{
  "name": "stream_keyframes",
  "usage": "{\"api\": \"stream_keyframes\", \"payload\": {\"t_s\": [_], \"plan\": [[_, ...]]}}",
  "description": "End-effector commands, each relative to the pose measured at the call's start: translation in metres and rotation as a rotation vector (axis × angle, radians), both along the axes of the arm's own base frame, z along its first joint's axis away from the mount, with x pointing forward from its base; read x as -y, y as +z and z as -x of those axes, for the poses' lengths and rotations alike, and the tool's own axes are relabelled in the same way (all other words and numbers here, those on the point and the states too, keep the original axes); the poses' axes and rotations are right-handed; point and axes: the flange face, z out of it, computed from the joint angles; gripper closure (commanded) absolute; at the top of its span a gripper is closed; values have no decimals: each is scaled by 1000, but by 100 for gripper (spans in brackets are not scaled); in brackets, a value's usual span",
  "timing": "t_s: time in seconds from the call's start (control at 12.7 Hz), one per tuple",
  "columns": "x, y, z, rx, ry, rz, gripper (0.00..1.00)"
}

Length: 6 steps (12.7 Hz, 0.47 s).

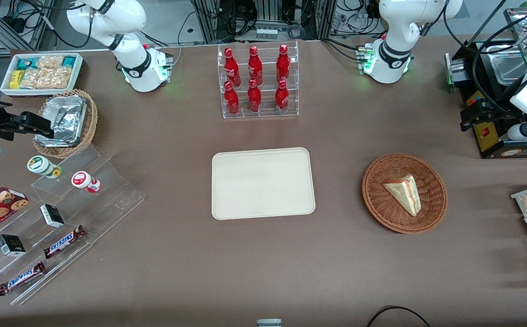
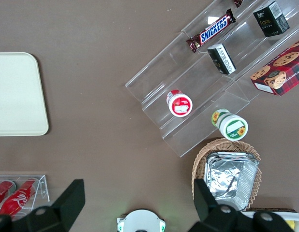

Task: Place sandwich from basket to tray
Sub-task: 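Move the left gripper over the wrapped sandwich in the wicker basket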

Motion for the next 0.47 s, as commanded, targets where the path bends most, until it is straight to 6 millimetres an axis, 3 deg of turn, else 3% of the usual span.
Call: {"api": "stream_keyframes", "payload": {"t_s": [0.0, 0.24, 0.39], "plan": [[-3, 3, 0, 20, -8, 20, 0], [-4, -11, -14, 5, 0, 15, 0], [-4, -39, -30, -10, 30, 11, 0]]}}
